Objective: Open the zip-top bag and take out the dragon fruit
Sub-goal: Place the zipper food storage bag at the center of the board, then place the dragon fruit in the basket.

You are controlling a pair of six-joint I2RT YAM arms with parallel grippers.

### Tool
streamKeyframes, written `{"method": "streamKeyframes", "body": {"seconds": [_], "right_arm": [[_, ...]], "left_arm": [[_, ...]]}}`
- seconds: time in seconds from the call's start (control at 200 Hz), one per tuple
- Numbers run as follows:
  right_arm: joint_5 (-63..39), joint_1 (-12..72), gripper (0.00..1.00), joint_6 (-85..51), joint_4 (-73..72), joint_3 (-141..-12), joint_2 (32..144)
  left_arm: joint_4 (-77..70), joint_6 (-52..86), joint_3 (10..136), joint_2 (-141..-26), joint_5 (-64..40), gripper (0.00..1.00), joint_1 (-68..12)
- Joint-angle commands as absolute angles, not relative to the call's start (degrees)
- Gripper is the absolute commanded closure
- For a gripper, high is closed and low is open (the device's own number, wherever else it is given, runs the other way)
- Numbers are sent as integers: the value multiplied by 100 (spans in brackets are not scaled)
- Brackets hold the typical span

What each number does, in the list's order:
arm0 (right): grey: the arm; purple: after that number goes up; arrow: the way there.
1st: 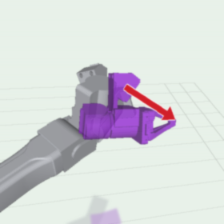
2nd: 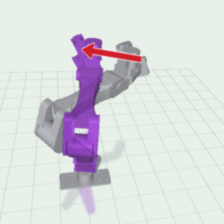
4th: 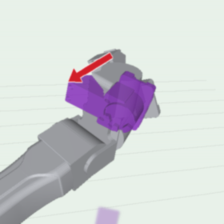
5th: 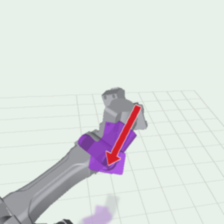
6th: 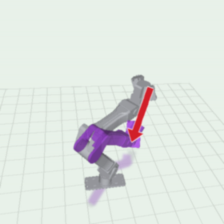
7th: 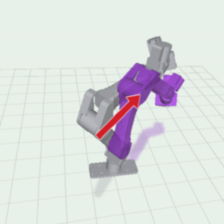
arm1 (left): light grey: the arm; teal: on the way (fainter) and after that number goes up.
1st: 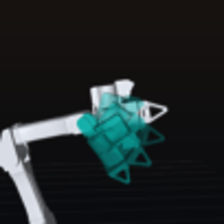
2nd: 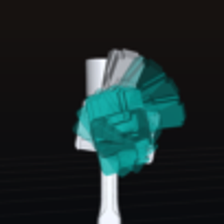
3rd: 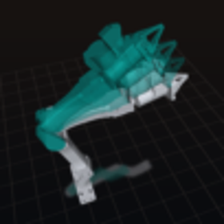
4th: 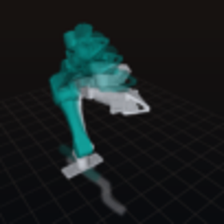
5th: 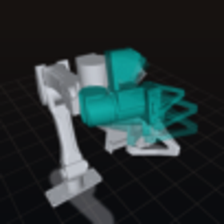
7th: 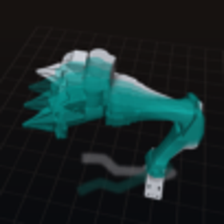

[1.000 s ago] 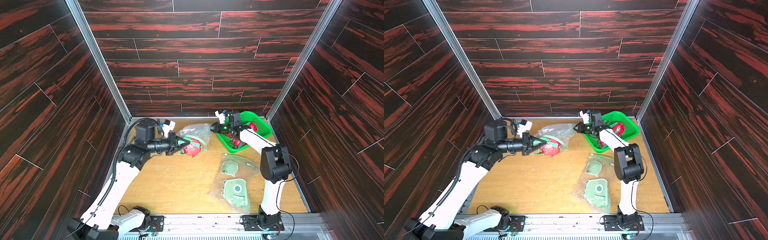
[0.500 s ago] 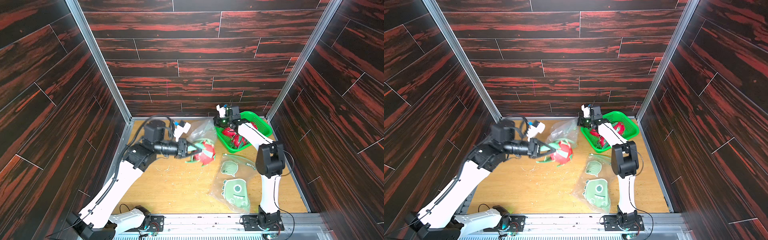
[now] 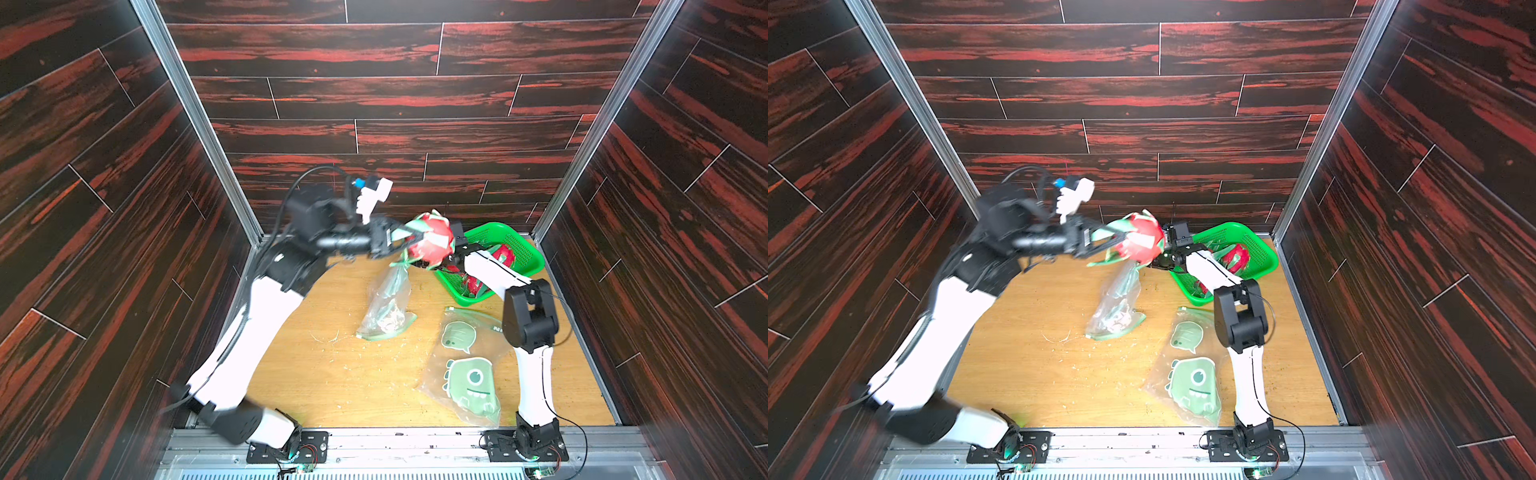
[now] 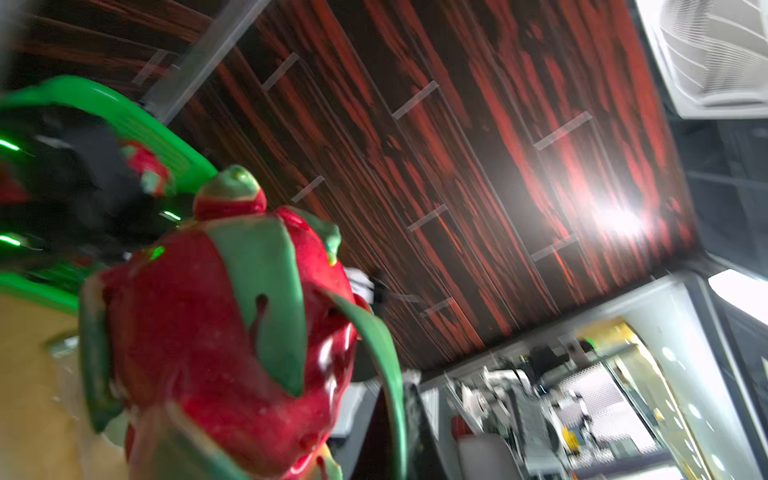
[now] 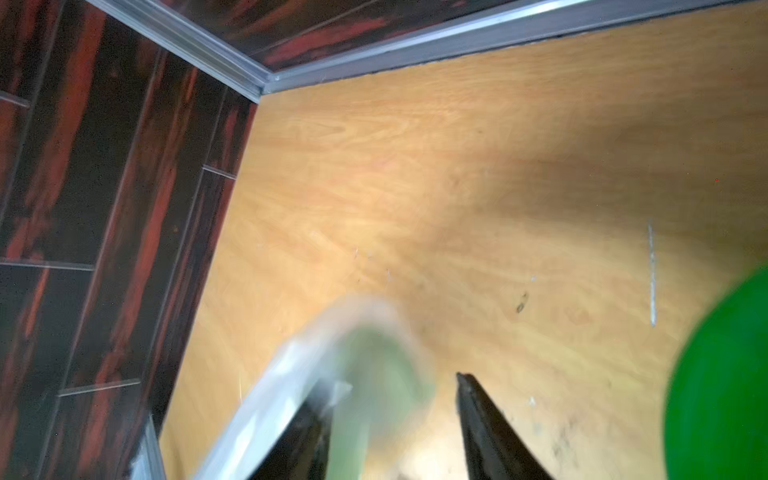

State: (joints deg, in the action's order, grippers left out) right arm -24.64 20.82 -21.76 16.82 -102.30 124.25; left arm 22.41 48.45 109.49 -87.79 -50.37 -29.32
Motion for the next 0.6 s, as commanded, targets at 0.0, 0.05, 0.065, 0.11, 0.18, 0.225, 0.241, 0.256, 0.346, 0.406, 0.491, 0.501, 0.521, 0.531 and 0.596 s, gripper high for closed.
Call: {"method": "streamKeyframes", "body": {"seconds": [0.0,0.05,0.065,0.11,0.18,0.225,0.241,0.256,0.346,0.406,0.491,0.501,0.521,0.531,0.596], "right_arm": [[-2584,1797,47,-2168,1678,-9545,11429],[-2592,1659,46,-2221,1535,-9108,10994],[-2581,1626,46,-2234,1504,-8974,10885],[-2503,1506,46,-2257,1468,-8652,10496],[-2410,1245,46,-2355,1456,-8219,9970],[-2265,1022,46,-2441,1588,-8006,9643],[-2230,952,46,-2445,1647,-7964,9562],[-2180,874,46,-2456,1678,-7922,9465],[-1751,467,46,-2516,1652,-7532,8847],[-1563,260,46,-2535,1649,-7365,8501],[-1363,70,45,-2492,1709,-7262,8180],[-1341,57,45,-2488,1728,-7267,8160],[-1326,24,45,-2488,1767,-7266,8123],[-1316,11,45,-2490,1784,-7268,8108],[-1294,-45,44,-2487,1835,-7260,8025]], "left_arm": [[2492,3998,11848,-9292,-4116,100,-2888],[2597,3903,12148,-9619,-3856,100,-2844],[2571,3907,12228,-9712,-3808,100,-2831],[2378,3968,12393,-9962,-3697,100,-2823],[2069,4150,12691,-10492,-3669,100,-2813],[2034,4222,12998,-10823,-3602,100,-2815],[2057,4248,13130,-10952,-3537,100,-2815],[2097,4252,13268,-11087,-3510,100,-2821],[2224,4435,14209,-12032,-3609,100,-2826],[2198,4678,14859,-12743,-3569,100,-2875],[2359,4809,15736,-13672,-3342,100,-2979],[2352,4826,15808,-13763,-3323,100,-2990],[2362,4845,15931,-13930,-3254,100,-3017],[2375,4850,15971,-14007,-3213,100,-3033],[2394,4831,16063,-14349,-2983,100,-3101]]}}
